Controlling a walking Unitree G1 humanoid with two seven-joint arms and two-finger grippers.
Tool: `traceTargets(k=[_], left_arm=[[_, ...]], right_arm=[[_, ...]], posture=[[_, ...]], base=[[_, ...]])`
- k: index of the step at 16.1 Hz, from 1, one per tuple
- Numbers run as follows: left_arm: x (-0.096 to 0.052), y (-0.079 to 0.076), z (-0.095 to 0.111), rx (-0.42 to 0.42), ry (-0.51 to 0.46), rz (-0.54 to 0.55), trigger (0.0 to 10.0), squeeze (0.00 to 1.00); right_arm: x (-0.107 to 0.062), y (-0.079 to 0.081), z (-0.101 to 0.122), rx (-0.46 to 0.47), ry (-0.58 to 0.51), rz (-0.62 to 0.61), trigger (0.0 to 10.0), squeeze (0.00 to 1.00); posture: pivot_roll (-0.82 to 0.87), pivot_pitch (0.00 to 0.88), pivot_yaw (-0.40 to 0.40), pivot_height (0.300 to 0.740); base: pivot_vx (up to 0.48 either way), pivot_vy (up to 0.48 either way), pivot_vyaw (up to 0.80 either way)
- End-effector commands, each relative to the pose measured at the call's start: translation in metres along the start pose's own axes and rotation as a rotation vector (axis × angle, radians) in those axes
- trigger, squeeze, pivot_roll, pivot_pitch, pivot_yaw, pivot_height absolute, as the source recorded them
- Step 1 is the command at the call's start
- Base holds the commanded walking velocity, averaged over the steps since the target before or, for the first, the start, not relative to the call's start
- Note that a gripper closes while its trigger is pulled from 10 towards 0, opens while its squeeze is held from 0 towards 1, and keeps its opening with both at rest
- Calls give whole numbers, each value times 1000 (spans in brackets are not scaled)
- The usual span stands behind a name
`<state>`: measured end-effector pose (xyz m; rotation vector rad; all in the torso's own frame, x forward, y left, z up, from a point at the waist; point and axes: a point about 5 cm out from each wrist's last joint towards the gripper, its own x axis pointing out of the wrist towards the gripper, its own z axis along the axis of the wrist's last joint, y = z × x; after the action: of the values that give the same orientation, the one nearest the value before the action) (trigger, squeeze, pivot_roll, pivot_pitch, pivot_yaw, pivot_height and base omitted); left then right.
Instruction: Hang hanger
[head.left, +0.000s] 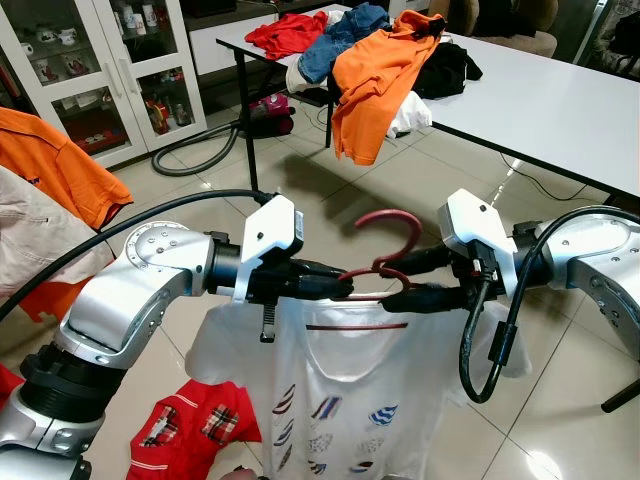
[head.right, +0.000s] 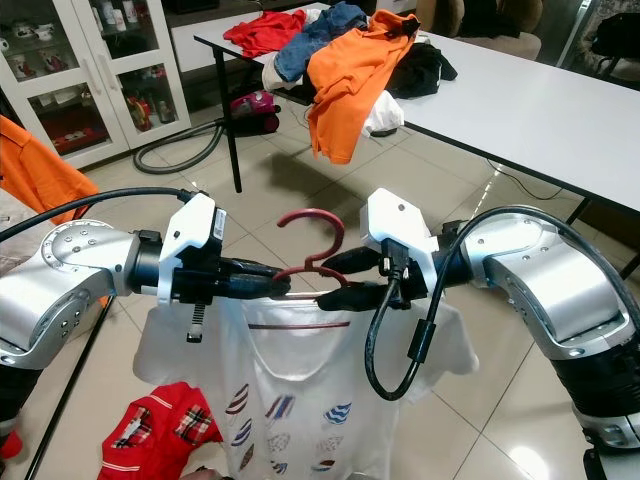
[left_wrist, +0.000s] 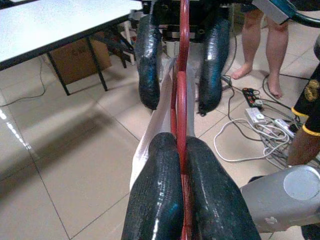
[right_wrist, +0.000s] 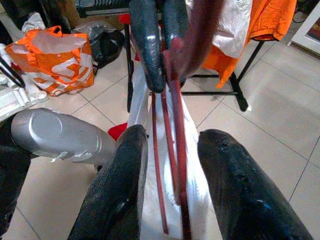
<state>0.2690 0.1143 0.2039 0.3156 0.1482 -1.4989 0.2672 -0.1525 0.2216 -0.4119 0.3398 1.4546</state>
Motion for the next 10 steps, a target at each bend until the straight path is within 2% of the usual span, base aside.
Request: traceTargets(k=[1,10], left_arm=[[0,1,9,49,1,-7,0,0],[1,-1,10,55,-3,-12,0,0]], right_arm=[[-1,-1,1,-9,12,2,0,0],[3,4,-1,17,10,57,0,0]], posture=[[-135,0,-23,740],[-133,0,-25,740]], base=[[0,0,0],[0,0,0]])
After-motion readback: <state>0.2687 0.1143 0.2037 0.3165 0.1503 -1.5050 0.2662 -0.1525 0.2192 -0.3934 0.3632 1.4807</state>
